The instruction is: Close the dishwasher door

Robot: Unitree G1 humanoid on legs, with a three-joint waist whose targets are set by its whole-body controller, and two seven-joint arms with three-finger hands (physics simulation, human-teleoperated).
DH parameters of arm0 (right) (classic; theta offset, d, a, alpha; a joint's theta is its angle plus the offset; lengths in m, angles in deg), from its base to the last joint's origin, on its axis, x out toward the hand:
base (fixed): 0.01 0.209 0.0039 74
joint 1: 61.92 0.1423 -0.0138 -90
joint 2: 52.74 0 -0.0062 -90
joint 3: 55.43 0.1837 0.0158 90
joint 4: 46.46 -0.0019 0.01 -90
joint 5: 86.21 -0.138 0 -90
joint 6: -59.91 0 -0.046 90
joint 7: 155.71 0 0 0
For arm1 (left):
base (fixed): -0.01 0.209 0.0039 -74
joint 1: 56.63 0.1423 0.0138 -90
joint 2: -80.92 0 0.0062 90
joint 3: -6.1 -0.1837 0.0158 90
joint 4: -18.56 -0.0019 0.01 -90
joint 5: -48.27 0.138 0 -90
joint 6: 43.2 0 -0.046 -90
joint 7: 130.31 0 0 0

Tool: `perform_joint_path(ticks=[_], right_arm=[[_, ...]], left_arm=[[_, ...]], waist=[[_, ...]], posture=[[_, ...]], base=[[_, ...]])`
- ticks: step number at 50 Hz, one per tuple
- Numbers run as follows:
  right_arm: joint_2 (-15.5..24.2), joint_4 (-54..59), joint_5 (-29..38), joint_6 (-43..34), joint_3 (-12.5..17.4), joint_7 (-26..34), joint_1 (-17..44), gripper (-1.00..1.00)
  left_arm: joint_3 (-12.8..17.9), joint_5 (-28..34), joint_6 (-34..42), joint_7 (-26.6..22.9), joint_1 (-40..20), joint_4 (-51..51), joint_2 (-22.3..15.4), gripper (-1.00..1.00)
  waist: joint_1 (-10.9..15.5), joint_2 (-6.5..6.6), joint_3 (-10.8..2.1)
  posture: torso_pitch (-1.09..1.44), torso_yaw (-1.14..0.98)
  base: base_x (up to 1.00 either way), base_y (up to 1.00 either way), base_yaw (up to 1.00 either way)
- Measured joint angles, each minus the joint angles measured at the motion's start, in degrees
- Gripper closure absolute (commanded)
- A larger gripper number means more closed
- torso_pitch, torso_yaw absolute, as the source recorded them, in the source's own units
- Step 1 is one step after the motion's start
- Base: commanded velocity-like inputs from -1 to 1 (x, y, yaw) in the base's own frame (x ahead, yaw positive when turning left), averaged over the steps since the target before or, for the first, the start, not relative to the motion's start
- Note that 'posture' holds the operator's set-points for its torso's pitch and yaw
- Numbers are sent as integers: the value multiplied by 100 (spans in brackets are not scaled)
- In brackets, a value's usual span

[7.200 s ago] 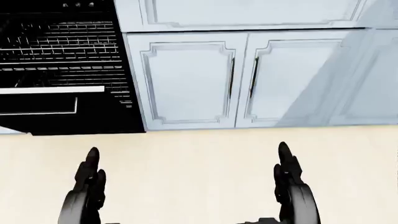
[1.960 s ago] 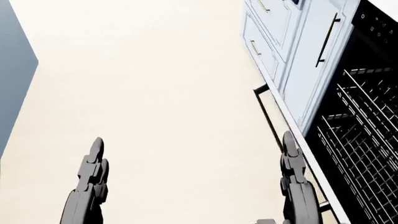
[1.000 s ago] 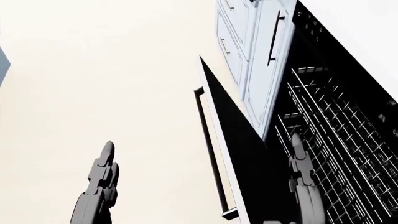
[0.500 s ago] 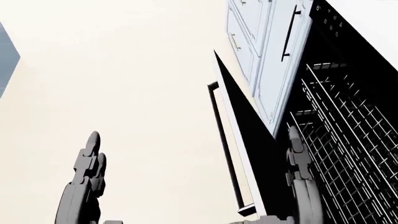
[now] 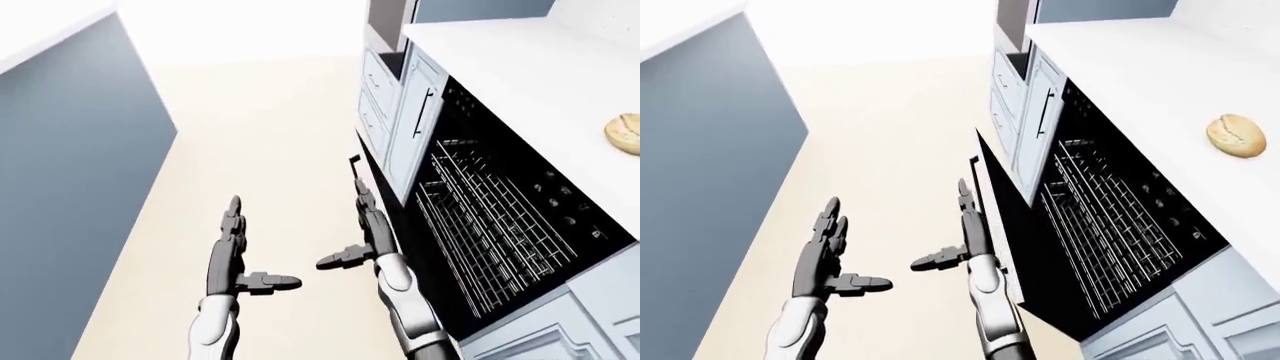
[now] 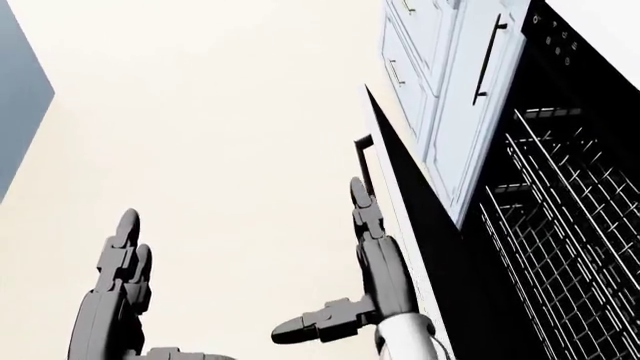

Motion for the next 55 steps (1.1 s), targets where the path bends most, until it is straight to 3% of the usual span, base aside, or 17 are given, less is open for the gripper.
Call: perform_joint_path(ticks=[9, 12, 15, 23, 36, 45, 49, 55], right_arm=[[-224, 3359, -169, 1404, 270, 17, 1341, -100], [-248, 4777, -253, 2041, 469, 65, 1984, -100], [-256, 5555, -328, 2496, 685, 150, 2229, -100], [-417, 5961, -315, 2582, 983, 471, 2201, -100], [-514, 6186, 6, 2103, 1372, 979, 1681, -100], [-440, 6222, 409, 1635, 1662, 956, 1503, -100], [-378, 6201, 693, 1505, 1661, 760, 1415, -100], [-293, 6226, 816, 998, 1957, 750, 1239, -100]], left_arm=[[-23, 0, 41, -12, 45, 123, 15, -100], [-47, 9, 47, -16, 59, 109, 23, -100], [-45, 14, 47, -20, 64, 105, 21, -100], [-50, 20, 49, -18, 61, 125, 21, -100], [-60, 30, 74, -23, 122, 218, 27, -100], [-57, 12, 134, -43, 174, 378, 30, -100], [-62, 9, 160, -53, 206, 439, 33, -100], [-70, 16, 150, -55, 206, 434, 37, -100]], waist=[[-28, 60, 7], [-26, 72, 2], [-22, 62, -10], [-7, 25, 3], [12, 0, 31], [25, -13, 21], [29, -23, 8], [42, -35, 2]], posture=[[0, 0], [0, 0], [0, 0], [0, 0], [0, 0], [0, 0], [0, 0], [0, 0]], base=[[0, 0, 0], [0, 0, 0], [0, 0, 0], [0, 0, 0], [0, 0, 0], [0, 0, 0], [0, 0, 0], [0, 0, 0]])
